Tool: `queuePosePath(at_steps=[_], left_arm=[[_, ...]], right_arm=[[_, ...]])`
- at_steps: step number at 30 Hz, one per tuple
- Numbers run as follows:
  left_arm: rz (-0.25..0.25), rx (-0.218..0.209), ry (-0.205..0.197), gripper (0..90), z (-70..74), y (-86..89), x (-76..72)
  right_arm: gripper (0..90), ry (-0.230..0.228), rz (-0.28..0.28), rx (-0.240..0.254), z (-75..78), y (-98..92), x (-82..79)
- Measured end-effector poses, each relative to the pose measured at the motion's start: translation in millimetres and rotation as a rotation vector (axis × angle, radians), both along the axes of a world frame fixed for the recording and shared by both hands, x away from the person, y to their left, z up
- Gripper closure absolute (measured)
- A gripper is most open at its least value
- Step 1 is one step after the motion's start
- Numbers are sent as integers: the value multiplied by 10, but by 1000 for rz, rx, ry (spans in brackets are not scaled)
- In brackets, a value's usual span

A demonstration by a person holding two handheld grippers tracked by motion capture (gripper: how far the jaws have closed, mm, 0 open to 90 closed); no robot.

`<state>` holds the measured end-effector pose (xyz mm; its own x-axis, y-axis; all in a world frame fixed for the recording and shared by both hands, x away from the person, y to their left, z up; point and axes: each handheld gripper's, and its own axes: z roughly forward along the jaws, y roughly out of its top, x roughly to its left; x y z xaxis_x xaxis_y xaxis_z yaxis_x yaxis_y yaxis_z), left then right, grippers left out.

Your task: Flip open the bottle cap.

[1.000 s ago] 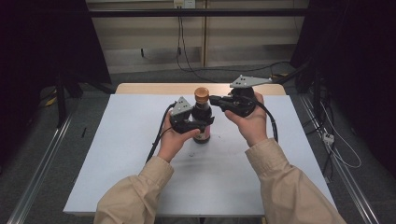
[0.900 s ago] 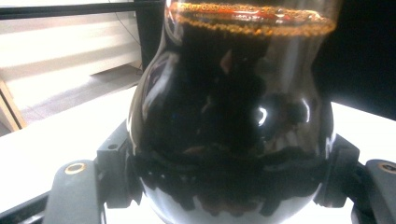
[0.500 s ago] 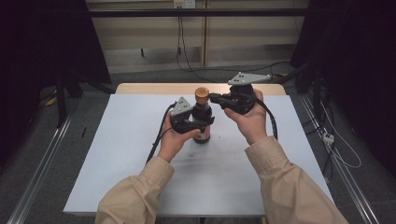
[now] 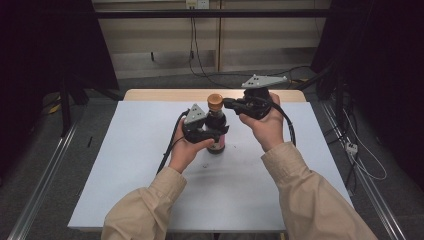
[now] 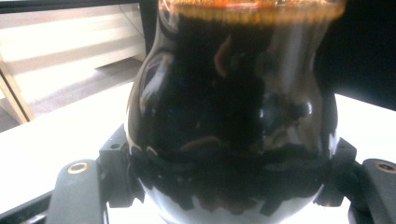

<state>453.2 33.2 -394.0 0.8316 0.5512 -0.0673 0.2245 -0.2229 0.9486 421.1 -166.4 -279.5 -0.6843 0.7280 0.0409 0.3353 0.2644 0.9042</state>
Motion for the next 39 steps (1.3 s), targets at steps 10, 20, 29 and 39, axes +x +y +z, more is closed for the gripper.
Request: queuePosePath(at_steps=[10,20,29,39], left_arm=[[-5,11,3,285,-16,1,4],[-4,-4,1,283,-30,-8,5],[-3,-6,0,280,-33,-14,8],[-4,-17,-2,278,-43,-15,11]], right_arm=[[900,-21,3,27,6,4,-9],[900,-85,-34,-26,208,-76,-73],[900,-35,-7,0,52,-74,-49],[900,-28,-4,4,43,-78,-66]])
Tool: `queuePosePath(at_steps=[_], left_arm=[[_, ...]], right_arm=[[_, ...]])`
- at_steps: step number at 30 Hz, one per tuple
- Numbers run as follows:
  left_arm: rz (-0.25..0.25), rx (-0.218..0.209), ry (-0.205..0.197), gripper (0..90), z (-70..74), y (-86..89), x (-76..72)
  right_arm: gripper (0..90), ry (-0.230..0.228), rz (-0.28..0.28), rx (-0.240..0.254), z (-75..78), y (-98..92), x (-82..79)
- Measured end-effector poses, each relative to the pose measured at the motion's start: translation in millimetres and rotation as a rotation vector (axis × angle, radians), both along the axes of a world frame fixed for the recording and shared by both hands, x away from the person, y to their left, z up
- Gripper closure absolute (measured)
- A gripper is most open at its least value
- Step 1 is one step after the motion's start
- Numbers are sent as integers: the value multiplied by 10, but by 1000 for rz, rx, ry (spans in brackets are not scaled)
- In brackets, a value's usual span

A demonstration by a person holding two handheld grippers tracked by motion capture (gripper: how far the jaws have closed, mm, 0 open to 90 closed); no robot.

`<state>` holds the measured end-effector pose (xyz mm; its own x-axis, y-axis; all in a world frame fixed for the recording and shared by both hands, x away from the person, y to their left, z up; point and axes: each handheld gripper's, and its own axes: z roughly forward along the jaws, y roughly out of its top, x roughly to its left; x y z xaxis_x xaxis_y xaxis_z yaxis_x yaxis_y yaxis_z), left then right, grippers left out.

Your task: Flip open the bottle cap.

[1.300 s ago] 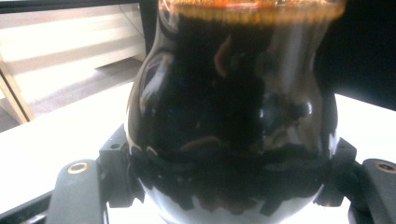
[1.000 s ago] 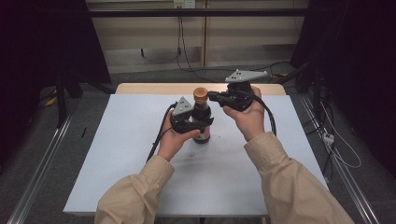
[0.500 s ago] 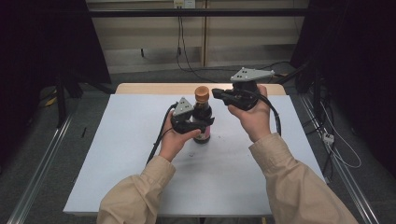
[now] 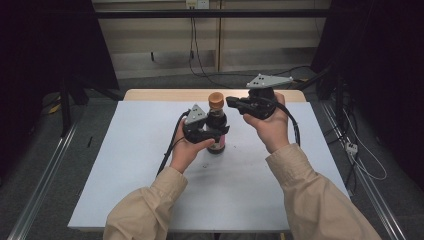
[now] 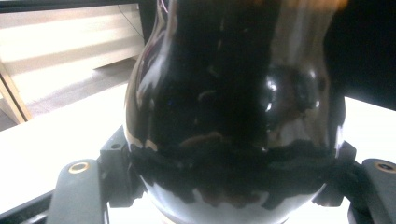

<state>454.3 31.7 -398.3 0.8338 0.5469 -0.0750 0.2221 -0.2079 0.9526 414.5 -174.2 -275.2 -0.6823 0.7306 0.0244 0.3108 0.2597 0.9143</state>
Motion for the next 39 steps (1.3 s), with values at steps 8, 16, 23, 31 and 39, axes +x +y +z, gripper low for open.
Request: queuePosePath(at_steps=[8,16,23,31,39], left_arm=[[1,-2,1,278,-1,-3,1],[4,-3,1,278,-3,-7,-3],[5,-5,-6,278,-12,-3,-2],[8,-4,-4,279,-12,-4,-6],[8,-4,-4,279,-13,-2,-8]], right_arm=[[900,9,8,6,-51,9,13],[900,13,10,-2,-70,22,20],[900,19,15,-8,-88,32,35],[900,22,18,-6,-91,28,47],[900,23,19,-27,-62,44,45]])
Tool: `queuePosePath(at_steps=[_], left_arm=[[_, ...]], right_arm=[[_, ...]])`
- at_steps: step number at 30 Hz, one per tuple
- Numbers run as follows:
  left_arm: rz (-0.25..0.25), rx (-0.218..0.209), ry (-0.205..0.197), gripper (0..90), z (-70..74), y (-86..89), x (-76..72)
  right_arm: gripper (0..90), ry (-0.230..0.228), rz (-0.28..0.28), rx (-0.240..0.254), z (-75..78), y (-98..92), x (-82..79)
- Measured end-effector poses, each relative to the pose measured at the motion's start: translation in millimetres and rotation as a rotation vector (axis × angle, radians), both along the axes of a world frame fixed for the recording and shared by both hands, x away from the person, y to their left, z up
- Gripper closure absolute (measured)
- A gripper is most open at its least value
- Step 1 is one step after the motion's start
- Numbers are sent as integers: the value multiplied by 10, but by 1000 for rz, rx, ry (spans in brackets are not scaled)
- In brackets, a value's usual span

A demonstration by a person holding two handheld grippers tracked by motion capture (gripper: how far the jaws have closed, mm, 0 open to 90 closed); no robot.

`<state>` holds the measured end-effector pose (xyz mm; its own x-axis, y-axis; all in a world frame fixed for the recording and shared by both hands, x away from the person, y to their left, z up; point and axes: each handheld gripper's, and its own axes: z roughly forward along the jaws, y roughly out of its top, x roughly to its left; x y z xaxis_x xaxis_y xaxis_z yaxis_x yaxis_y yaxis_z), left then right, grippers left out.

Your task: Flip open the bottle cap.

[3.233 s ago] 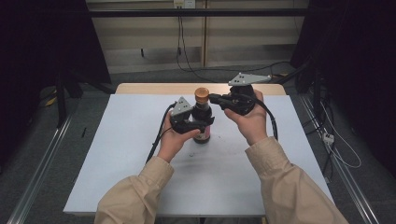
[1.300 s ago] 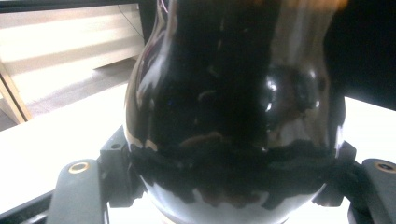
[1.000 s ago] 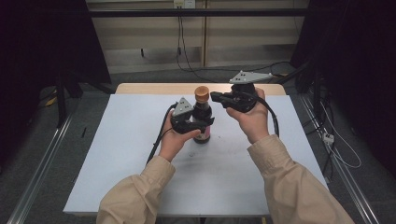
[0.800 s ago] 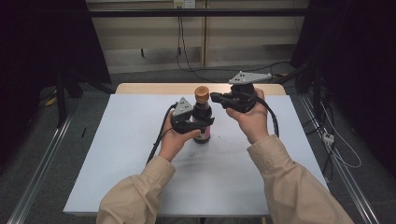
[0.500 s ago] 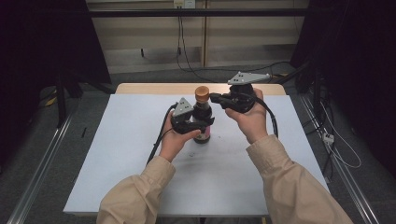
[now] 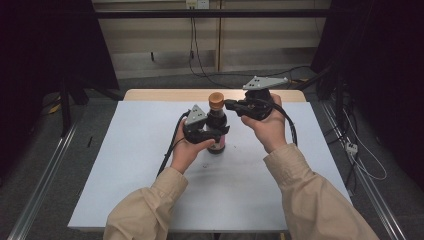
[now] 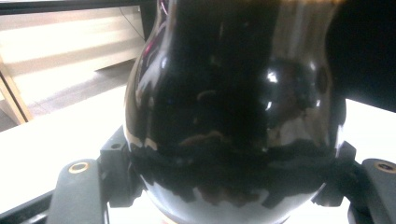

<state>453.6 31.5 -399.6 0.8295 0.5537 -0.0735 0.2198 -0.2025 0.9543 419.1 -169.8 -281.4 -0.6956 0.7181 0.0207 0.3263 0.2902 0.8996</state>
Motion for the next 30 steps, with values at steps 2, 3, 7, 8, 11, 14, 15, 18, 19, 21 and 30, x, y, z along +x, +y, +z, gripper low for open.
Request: queuePosePath(at_steps=[2,3,7,8,11,14,15,18,19,21,30], left_arm=[[-2,2,-2,279,0,0,2],[-1,2,-2,279,0,-2,2],[-3,1,1,280,0,4,3],[-3,1,2,280,1,5,3],[-4,1,3,281,1,4,5],[-2,-1,5,281,0,10,10],[-3,-2,6,281,0,11,11],[-2,-2,4,280,-2,8,11],[-4,1,2,281,-1,8,12],[-3,-1,3,281,-2,8,11],[-1,-5,5,281,-6,10,9]], right_arm=[[900,-1,4,-1,6,-1,5],[900,0,6,1,11,-2,7],[900,-1,8,-10,31,11,13],[900,1,9,-7,33,12,15],[900,-1,13,5,46,13,19],[900,-5,13,3,65,29,21],[900,-6,13,-1,68,34,24],[900,-3,13,10,69,26,34],[900,-3,13,10,69,24,35],[900,-3,16,17,74,25,33],[900,-1,19,30,112,43,39]])
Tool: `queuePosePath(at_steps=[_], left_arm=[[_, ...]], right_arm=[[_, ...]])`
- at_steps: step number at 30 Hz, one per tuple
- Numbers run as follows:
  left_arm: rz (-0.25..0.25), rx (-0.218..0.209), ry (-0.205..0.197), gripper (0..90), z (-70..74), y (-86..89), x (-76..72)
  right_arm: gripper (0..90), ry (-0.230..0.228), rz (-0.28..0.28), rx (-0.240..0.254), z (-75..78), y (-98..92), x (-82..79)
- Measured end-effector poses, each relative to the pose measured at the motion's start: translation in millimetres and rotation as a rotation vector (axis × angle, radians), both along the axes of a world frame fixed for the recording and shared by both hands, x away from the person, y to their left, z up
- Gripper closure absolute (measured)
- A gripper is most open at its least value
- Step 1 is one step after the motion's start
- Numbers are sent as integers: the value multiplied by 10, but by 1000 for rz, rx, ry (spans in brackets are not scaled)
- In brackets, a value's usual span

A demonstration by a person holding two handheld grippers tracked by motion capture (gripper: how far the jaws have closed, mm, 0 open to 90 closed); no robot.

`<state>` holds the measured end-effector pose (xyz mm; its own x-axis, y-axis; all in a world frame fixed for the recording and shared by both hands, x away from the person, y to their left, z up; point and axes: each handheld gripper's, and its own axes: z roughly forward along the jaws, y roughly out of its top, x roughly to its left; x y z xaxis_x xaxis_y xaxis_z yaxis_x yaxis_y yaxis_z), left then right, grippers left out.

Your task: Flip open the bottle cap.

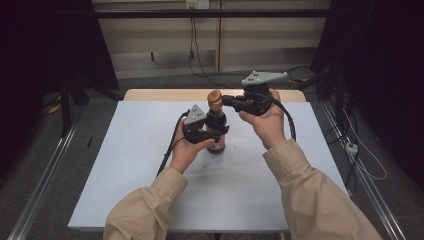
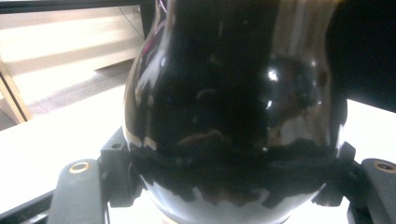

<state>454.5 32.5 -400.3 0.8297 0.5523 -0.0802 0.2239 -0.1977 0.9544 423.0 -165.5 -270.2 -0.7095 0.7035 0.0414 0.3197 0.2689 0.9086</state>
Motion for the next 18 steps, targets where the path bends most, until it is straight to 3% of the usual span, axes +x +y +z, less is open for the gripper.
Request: queuePosePath(at_steps=[13,18], left_arm=[[0,1,-1,281,-3,-3,-2],[17,-3,-8,281,-9,-7,-8]], right_arm=[[900,-3,6,12,52,34,10],[900,-15,3,-7,78,61,13]])
